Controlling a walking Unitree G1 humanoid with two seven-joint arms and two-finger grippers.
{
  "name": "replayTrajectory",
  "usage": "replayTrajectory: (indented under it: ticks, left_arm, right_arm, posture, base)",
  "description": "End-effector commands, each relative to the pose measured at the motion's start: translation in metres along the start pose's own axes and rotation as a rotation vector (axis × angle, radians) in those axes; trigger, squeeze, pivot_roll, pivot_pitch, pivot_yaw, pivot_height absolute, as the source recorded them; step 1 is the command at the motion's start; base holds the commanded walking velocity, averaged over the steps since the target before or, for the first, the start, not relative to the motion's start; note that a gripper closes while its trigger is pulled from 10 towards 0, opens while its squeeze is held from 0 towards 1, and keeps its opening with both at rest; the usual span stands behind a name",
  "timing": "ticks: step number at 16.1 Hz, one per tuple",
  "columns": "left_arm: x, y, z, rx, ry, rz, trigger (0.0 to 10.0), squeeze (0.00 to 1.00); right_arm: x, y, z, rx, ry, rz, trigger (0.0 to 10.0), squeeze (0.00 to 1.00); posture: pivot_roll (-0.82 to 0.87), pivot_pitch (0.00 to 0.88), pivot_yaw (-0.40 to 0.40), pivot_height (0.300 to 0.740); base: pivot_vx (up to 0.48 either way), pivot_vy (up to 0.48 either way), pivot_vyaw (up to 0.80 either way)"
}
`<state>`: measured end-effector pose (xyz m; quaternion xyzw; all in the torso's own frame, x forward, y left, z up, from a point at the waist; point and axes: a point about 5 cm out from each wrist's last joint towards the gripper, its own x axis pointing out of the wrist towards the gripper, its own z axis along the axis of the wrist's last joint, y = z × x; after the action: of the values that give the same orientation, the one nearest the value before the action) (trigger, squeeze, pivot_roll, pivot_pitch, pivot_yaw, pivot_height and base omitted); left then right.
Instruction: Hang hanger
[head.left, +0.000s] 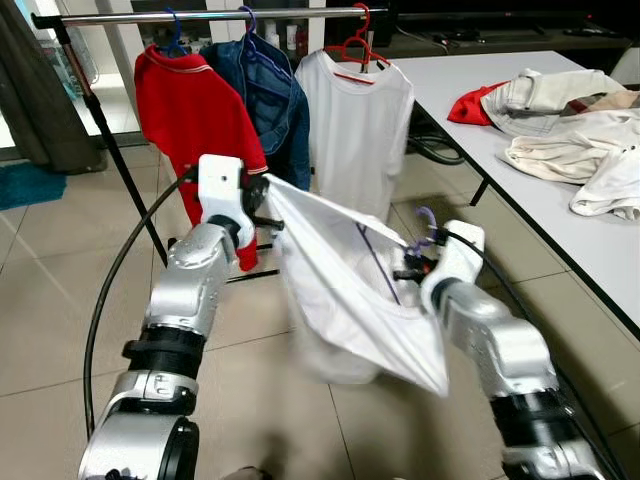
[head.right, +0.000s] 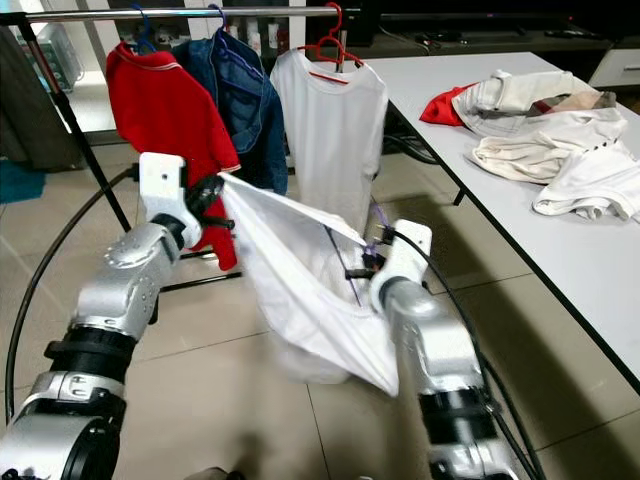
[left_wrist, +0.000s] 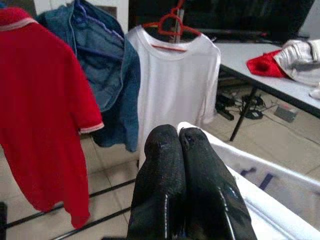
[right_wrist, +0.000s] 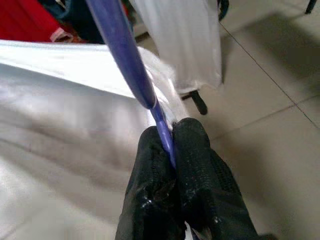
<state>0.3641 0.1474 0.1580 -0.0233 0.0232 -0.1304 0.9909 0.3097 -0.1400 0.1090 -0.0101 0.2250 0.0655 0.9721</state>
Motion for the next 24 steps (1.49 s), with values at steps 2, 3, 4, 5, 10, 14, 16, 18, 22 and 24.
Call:
replayTrajectory:
  ticks: [2,3,4,5,10,14,16,18,22,24]
  left_arm:
    - [0.001,0.006,0.012,0.053,-0.040,0.002,0.0,0.00]
    - [0.000,0.008,0.010,0.066,-0.032,0.000,0.0,0.00]
    - [-0.002,0.012,0.008,0.079,-0.019,0.007,0.0,0.00]
    - [-0.002,0.013,0.007,0.083,-0.016,0.011,0.0,0.00]
    - [-0.006,0.021,0.006,0.097,-0.015,0.036,0.0,0.00]
    - [-0.002,-0.041,-0.013,0.091,0.008,-0.215,0.0,0.00]
    - [0.002,-0.071,-0.019,0.089,0.028,-0.335,0.0,0.00]
    - [0.003,-0.088,-0.024,0.112,0.043,-0.399,0.0,0.00]
    - [0.005,-0.105,-0.028,0.116,0.064,-0.479,0.0,0.00]
    - [0.007,-0.098,-0.025,0.124,0.046,-0.450,10.0,0.00]
  right_arm:
    - [-0.018,-0.014,0.002,0.001,-0.022,-0.052,10.0,0.00]
    - [-0.026,-0.016,0.004,0.015,-0.051,-0.056,10.0,0.00]
    - [-0.034,-0.014,0.002,0.005,-0.032,-0.027,10.0,0.00]
    - [-0.037,-0.014,0.000,-0.006,-0.023,-0.018,10.0,0.00]
    - [-0.043,-0.038,0.000,0.093,-0.048,-0.246,10.0,0.00]
    - [-0.009,-0.051,0.023,0.199,-0.148,-0.534,10.0,0.00]
    - [0.004,-0.025,0.057,0.185,-0.255,-0.453,10.0,0.00]
    - [0.012,-0.008,0.071,0.206,-0.308,-0.361,10.0,0.00]
    - [0.020,0.020,0.086,0.195,-0.389,-0.146,10.0,0.00]
    - [0.020,0.025,0.084,0.150,-0.409,-0.060,10.0,0.00]
  posture:
    - [-0.11,0.027,-0.003,0.740]
    - [-0.11,0.027,-0.001,0.740]
    - [-0.11,0.027,-0.001,0.740]
    - [-0.11,0.027,-0.001,0.740]
    - [-0.11,0.009,0.000,0.740]
    - [-0.11,0.000,0.008,0.740]
    - [-0.10,0.000,0.002,0.740]
    - [-0.09,0.000,-0.003,0.740]
    - [-0.07,0.000,-0.008,0.740]
    - [-0.06,0.000,-0.008,0.740]
  base:
    - [0.000,0.000,0.00]
    - [0.000,0.000,0.00]
    - [0.000,0.000,0.00]
    - [0.000,0.000,0.00]
    - [0.000,0.000,0.00]
    - [0.000,0.000,0.00]
    - [0.000,0.000,0.00]
    - [0.000,0.000,0.00]
    - [0.000,0.000,0.00]
    - [0.000,0.000,0.00]
